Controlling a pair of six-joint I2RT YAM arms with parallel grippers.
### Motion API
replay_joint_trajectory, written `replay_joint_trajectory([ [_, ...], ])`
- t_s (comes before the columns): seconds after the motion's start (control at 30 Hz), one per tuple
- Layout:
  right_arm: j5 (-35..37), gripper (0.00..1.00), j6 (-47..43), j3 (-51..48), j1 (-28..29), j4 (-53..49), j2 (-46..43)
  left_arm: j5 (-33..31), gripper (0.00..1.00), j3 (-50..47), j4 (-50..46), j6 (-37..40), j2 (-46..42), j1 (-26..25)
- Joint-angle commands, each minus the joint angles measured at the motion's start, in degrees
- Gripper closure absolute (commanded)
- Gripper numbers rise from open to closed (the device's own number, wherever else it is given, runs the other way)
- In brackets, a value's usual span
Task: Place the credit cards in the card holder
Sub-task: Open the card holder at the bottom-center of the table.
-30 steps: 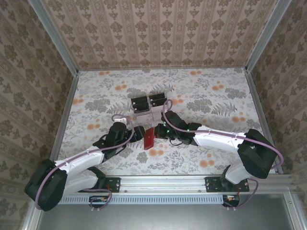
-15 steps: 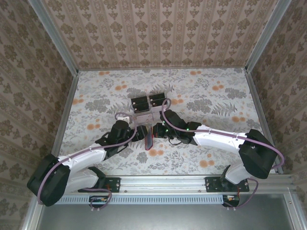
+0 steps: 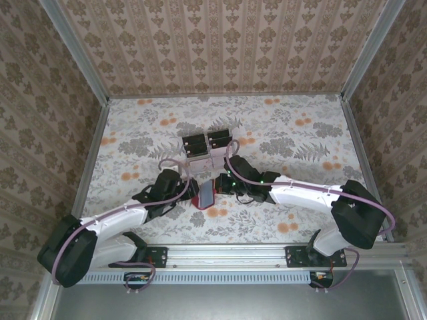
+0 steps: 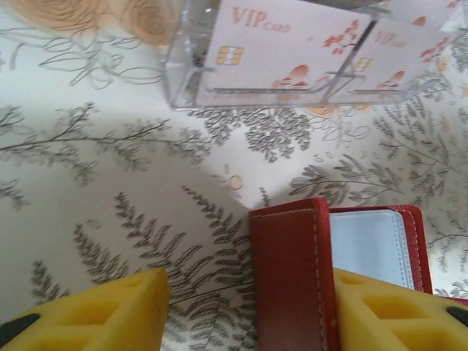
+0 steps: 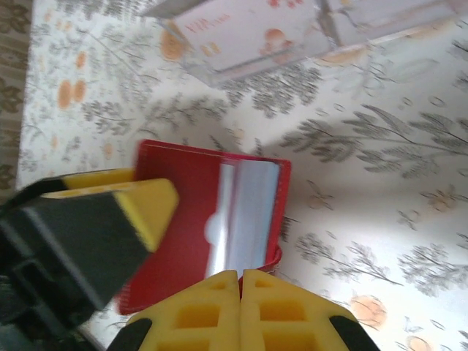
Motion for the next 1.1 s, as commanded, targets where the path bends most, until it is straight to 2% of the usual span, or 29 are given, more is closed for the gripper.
replay_joint_trajectory([
  [0.0,2.8,0.92,1.5,-3.3,-0.8,-0.1,-1.4,-2.9,0.45,-0.5,-4.7,-0.8,-2.4,-0.4],
  [0.13,4.1,0.80,1.7,-5.5,-1.2,0.9,0.3,-3.2,0.45,-2.2,-6.0,-1.5,-3.5,-0.3],
  [0.47,5.2,0.78,2.2,-5.7,-1.8,2.8,5.0,-8.6,0.38,-1.8,-17.1,-3.6,-5.1,-0.4],
  [0.63,5.6,0.71,2.2,-5.4,-2.0,2.0,4.6,-10.0,0.35,0.2,-20.6,-3.5,-2.5,-0.4],
  [0.77,5.4,0.65,1.7,-5.0,-2.7,0.4,2.5,-9.1,0.31,1.5,-19.3,-2.6,0.5,-0.4],
  [1.07,2.0,0.62,0.1,-3.2,-1.1,-1.4,-4.5,-8.8,0.28,3.6,-14.4,1.0,0.2,-0.4],
])
